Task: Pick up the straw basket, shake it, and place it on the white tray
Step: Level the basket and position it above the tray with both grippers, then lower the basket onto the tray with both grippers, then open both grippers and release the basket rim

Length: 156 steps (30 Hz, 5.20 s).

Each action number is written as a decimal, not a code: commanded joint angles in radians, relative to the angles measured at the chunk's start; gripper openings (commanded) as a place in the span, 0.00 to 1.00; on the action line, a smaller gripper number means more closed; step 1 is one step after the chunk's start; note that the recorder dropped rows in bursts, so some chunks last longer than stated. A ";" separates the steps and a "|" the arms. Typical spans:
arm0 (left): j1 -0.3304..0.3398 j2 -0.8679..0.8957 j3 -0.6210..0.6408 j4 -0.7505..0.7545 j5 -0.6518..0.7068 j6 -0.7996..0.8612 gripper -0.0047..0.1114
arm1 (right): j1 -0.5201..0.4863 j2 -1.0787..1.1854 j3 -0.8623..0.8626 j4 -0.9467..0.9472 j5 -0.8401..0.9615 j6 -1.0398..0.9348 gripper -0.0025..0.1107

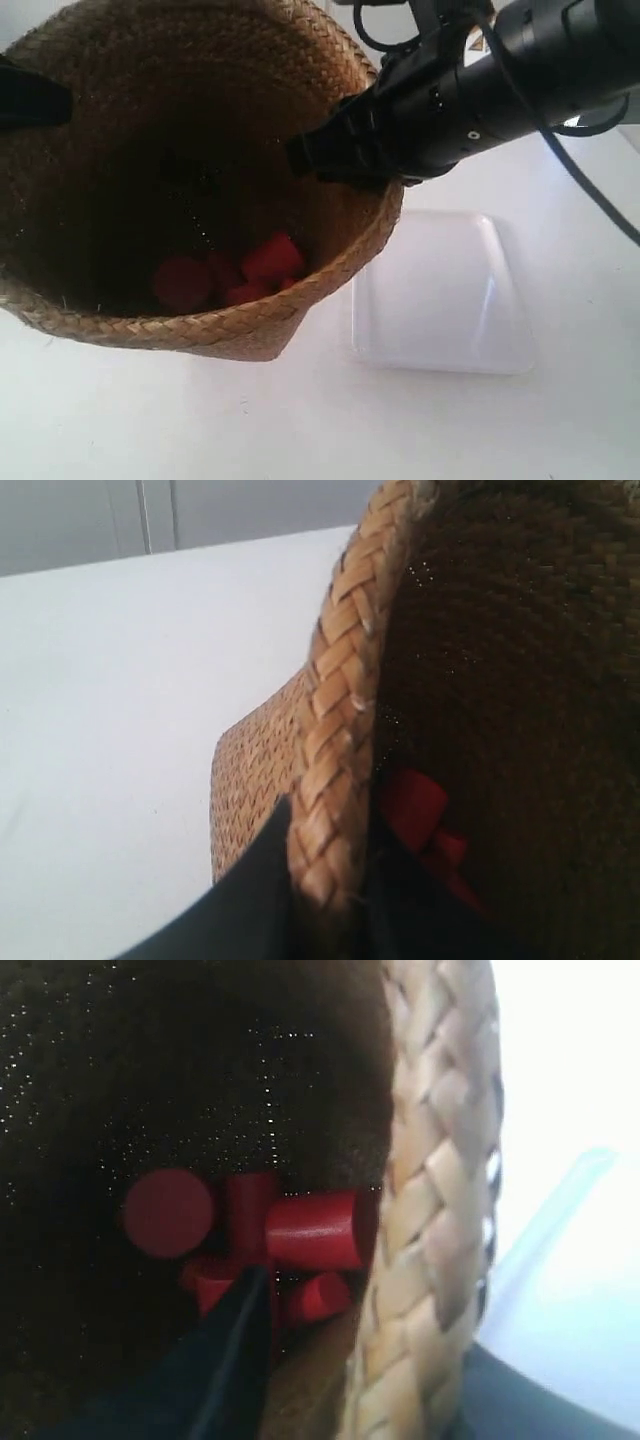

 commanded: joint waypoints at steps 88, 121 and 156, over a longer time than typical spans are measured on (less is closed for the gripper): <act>-0.266 0.706 -0.342 -0.406 -0.340 0.019 0.04 | -0.589 0.368 -0.472 -0.396 0.507 -0.064 0.02; -0.264 0.741 -0.348 -0.393 -0.264 0.063 0.10 | -0.589 0.420 -0.472 -0.385 0.470 -0.048 0.09; -0.264 0.741 -0.348 -0.391 -0.299 0.071 0.60 | -0.588 0.420 -0.472 -0.314 0.385 -0.038 0.65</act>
